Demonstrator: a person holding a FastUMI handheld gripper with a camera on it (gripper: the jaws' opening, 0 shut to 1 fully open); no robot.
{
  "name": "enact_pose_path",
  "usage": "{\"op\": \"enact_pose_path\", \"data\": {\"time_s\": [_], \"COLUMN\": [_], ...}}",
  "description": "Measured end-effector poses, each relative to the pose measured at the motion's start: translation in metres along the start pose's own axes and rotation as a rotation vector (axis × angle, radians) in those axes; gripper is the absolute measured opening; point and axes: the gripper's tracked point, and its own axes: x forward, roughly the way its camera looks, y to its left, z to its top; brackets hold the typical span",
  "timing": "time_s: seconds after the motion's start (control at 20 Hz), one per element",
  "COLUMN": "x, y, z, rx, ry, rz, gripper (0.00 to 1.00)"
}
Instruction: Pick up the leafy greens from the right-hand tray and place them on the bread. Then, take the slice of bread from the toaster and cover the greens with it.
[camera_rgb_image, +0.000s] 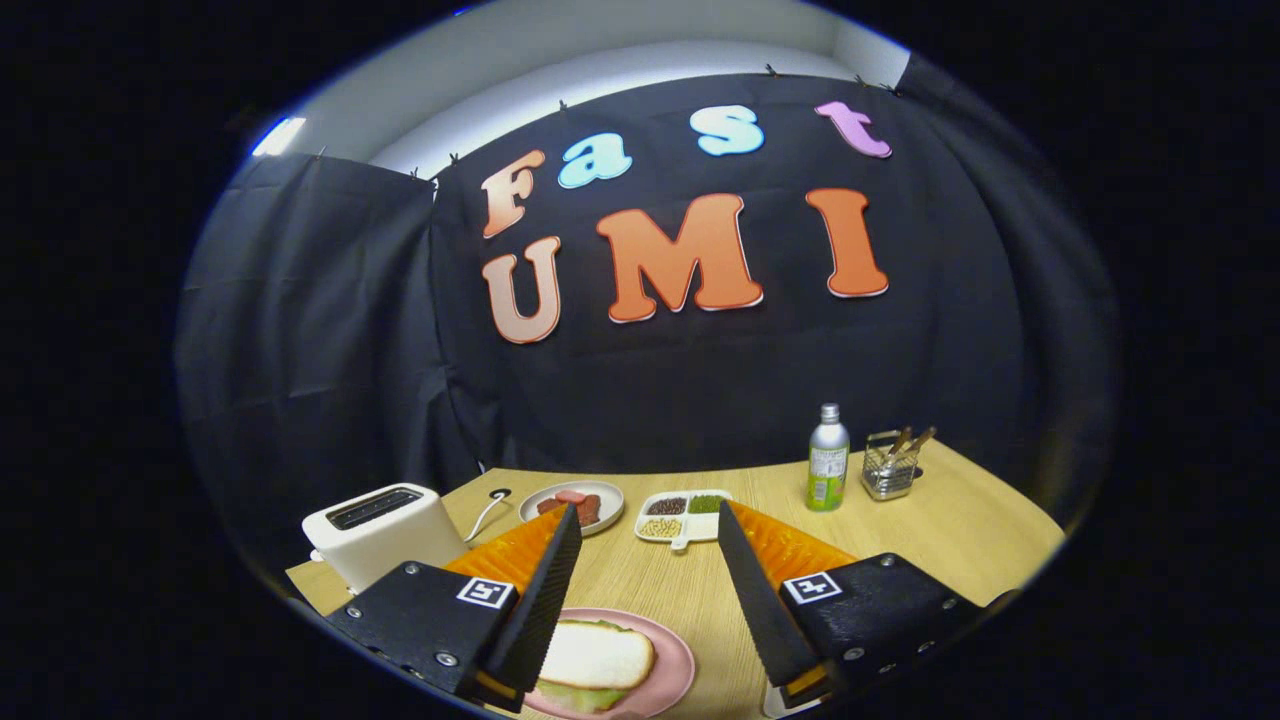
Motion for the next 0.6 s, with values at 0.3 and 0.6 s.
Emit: {"op": "enact_pose_path", "data": {"time_s": [0.3, 0.6], "x": [-0.013, -0.017], "y": [0.013, 0.019], "z": [0.047, 0.054], "rx": [-0.096, -0.151], "ry": [-0.197, -0.267], "rz": [-0.034, -0.070], "gripper": [0.89, 0.90]}}
